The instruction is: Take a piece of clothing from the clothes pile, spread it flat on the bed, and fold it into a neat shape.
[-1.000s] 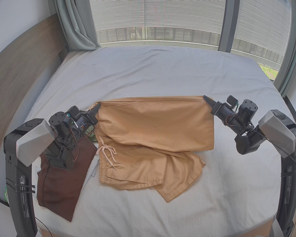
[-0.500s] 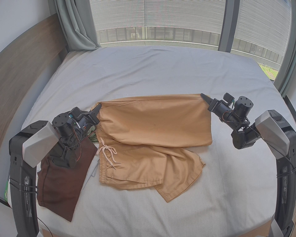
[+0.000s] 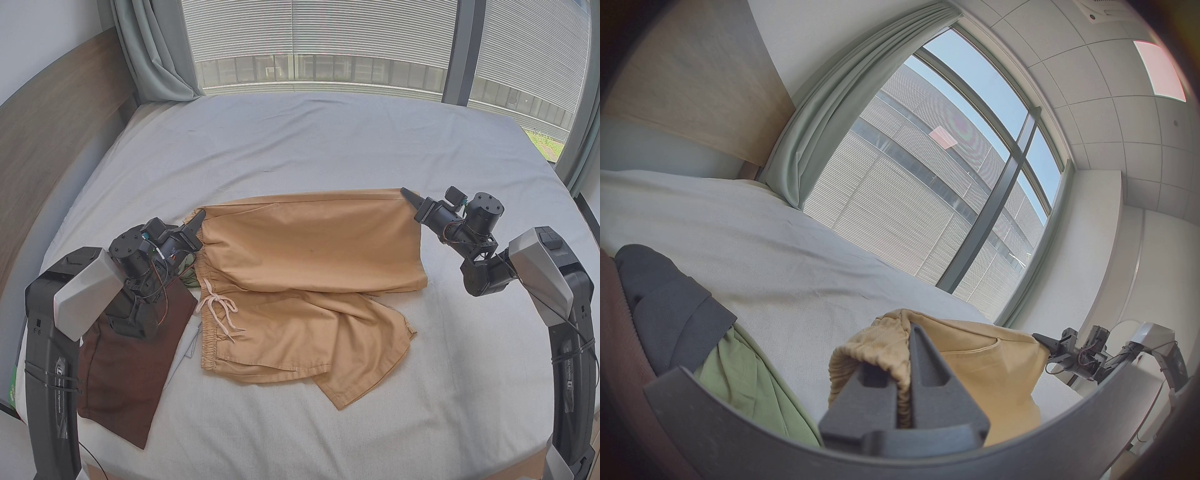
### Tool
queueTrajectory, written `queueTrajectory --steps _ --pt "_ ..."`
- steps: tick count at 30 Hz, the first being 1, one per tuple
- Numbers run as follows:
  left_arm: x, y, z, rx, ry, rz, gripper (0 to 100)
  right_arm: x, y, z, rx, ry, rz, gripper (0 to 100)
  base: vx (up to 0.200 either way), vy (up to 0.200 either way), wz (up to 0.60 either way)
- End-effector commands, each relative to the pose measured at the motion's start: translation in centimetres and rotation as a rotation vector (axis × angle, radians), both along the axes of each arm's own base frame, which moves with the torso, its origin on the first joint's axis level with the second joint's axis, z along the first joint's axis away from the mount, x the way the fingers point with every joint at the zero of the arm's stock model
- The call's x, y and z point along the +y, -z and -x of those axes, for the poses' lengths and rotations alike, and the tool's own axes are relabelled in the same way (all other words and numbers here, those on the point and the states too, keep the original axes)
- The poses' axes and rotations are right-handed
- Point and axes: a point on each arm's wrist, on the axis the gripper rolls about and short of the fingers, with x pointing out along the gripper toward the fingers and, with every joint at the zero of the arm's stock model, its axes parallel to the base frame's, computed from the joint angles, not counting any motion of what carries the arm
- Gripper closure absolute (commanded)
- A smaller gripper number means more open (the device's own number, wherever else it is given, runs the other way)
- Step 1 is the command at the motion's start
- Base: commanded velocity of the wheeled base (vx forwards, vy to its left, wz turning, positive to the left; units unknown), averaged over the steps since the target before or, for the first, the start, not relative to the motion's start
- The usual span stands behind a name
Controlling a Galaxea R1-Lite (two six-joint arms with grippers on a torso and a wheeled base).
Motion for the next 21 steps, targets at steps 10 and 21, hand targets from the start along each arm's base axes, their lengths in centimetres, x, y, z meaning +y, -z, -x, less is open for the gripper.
queueTrajectory --steps 10,21 --pt "0.2 0.9 -0.7 0.004 -0.007 0.010 100 0.6 0.7 -1.7 0.004 -0.004 0.003 100 0.000 0.000 0.00" --pt "-0.2 1.3 -0.9 0.055 0.015 0.062 0 1.6 0.2 -2.4 -0.002 0.041 -0.014 0 0.000 0.000 0.00"
